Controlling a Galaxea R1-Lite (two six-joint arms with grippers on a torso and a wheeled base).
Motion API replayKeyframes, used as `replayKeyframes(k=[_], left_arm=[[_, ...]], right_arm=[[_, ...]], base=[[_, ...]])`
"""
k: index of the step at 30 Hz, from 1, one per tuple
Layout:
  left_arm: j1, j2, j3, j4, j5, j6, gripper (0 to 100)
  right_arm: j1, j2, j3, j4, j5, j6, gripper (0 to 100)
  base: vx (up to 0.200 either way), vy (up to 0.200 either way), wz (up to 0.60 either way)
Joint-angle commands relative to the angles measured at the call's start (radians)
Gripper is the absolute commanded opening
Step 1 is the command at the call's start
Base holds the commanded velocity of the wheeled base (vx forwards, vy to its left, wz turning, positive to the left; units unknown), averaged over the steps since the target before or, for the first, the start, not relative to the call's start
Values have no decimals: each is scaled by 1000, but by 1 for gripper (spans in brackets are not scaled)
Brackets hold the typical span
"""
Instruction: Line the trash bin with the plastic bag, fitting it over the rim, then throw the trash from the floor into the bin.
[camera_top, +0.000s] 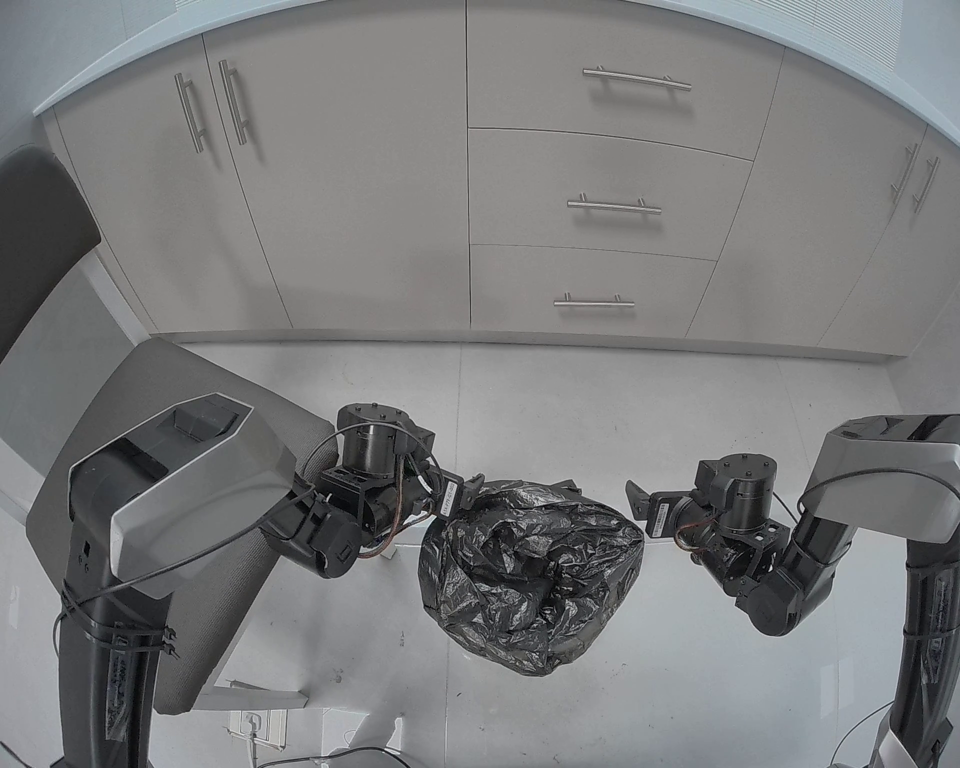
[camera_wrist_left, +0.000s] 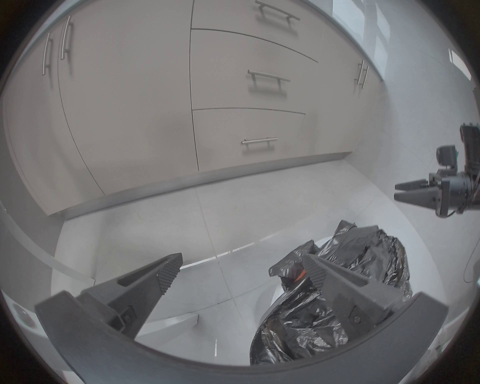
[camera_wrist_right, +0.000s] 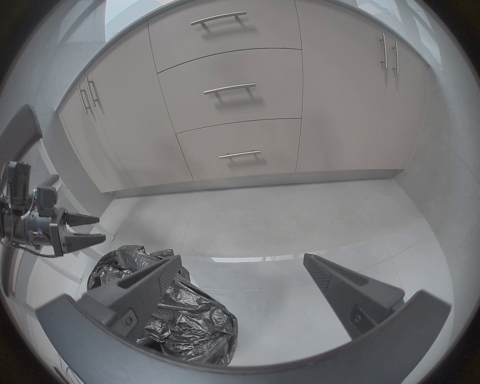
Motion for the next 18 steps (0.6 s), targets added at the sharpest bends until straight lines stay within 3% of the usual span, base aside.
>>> replayKeyframes(k=[1, 18], left_arm=[[3, 62, -21, 3, 1, 11, 100], [-18, 81, -8, -6, 1, 13, 100]], right_arm=[[-1, 0, 1, -1, 0, 1, 100], [-1, 6, -2, -1, 0, 1, 100]], base=[[0, 0, 0], [0, 0, 0]])
